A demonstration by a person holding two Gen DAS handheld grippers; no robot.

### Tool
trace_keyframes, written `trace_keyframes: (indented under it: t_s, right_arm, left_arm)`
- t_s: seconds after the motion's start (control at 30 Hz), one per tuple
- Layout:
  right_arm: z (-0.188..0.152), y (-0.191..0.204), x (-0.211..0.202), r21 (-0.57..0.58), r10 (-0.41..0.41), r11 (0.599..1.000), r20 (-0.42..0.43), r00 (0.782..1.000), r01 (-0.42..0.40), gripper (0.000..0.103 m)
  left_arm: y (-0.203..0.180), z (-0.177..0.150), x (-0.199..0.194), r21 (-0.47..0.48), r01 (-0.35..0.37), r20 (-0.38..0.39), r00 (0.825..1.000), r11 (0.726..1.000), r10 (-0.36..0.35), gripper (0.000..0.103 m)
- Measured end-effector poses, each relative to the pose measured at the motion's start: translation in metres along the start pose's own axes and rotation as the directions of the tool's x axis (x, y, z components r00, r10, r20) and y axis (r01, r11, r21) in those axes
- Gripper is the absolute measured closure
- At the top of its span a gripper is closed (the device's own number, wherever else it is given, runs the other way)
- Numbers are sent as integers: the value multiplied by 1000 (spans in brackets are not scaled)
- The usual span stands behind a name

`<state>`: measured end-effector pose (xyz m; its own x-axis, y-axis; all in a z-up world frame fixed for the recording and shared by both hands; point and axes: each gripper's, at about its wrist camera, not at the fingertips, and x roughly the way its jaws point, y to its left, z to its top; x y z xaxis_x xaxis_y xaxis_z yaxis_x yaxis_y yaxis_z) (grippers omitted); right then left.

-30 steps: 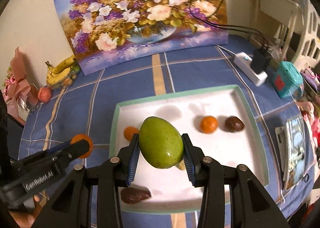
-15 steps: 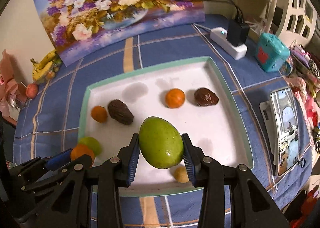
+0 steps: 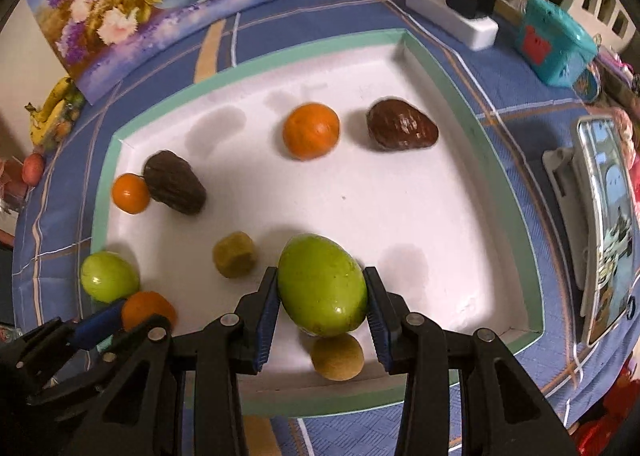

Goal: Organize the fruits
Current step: 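Carry the green oval fruit over the tray with the right tool while the left tool carries the orange, then open the right tool to drop the green fruit in the tray while the left tool releases the orange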

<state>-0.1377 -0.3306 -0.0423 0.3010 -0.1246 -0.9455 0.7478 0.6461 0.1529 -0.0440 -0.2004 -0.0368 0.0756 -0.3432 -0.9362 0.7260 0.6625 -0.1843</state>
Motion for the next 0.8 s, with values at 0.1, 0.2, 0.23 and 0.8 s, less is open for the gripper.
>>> trace_keyframes:
  t_s: [0.1,0.2,0.23,0.8]
  right_arm:
    - [-1,0,0,-3,-3,1000,0,1000,3,60]
    - [-2,2,0,-19,-16,1000,1,1000,17,60]
    - [-2,3,0,-27,-27,999,3,1000,27,60]
    - [-5,10,-24,-22,-79,996,74,994,81,32]
  left_arm:
    - [4,0,0,-18,19,-1,1000,1000,-19,63]
    - [8,-1,3,-48,48,-20,999,998,-49,62]
    - [9,-1,4,-57,55,-25,998,997,-56,62]
    - [38,-13,-50,-111,-11,79,997,994,20,8]
